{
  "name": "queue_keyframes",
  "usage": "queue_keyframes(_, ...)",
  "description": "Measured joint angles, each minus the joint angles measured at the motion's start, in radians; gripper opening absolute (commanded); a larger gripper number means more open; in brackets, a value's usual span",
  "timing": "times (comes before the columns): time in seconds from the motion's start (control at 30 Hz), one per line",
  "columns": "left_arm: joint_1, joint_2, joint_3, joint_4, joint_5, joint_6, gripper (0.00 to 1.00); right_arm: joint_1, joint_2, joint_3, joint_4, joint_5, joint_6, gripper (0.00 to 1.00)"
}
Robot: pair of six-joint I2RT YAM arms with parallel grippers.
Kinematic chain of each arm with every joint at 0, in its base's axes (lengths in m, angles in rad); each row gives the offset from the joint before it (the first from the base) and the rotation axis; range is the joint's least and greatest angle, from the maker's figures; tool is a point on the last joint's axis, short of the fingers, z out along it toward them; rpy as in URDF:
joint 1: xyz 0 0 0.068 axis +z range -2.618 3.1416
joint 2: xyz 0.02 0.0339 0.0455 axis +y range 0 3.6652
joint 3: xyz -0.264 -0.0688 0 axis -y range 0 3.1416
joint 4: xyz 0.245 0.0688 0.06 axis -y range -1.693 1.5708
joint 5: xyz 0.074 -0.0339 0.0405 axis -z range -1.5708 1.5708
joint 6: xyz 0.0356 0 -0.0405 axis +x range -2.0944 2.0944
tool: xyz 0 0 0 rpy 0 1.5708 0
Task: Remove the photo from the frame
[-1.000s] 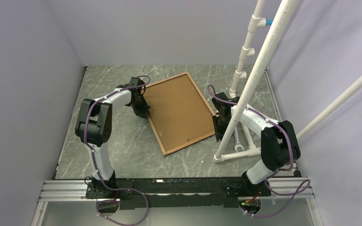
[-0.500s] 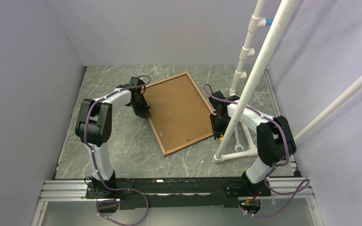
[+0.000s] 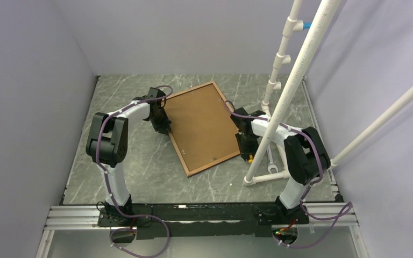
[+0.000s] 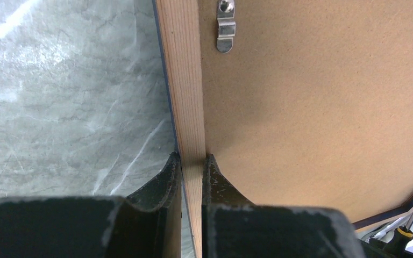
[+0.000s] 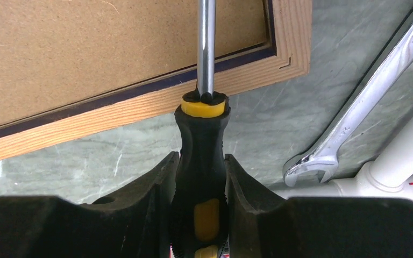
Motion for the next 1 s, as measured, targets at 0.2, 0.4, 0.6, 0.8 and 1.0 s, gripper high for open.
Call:
queue_keyframes(0.2,-0.001,0.007,0.01,0.018,-0.017,0.005,0.0,0.019,0.01,0.006,0.034,0.041,-0.017,0.0)
queue_keyframes(0.4,-0.001,0.013,0.016,0.04,-0.028,0.007,0.0,0.037,0.034,0.026,0.063,0.058,-0.048,0.0)
queue_keyframes(0.6,-0.001,0.014,0.017,0.058,-0.04,0.008,0.0,0.045,0.082,0.031,0.085,0.095,-0.054,0.0)
queue_keyframes(0.8,-0.002,0.016,0.019,0.065,-0.042,0.014,0.0,0.018,0.06,0.024,0.111,0.055,-0.031,0.0)
queue_keyframes(1.0,0.005,0.015,0.019,0.075,-0.019,0.032,0.36,-0.085,-0.151,-0.078,0.244,-0.106,-0.033,0.0)
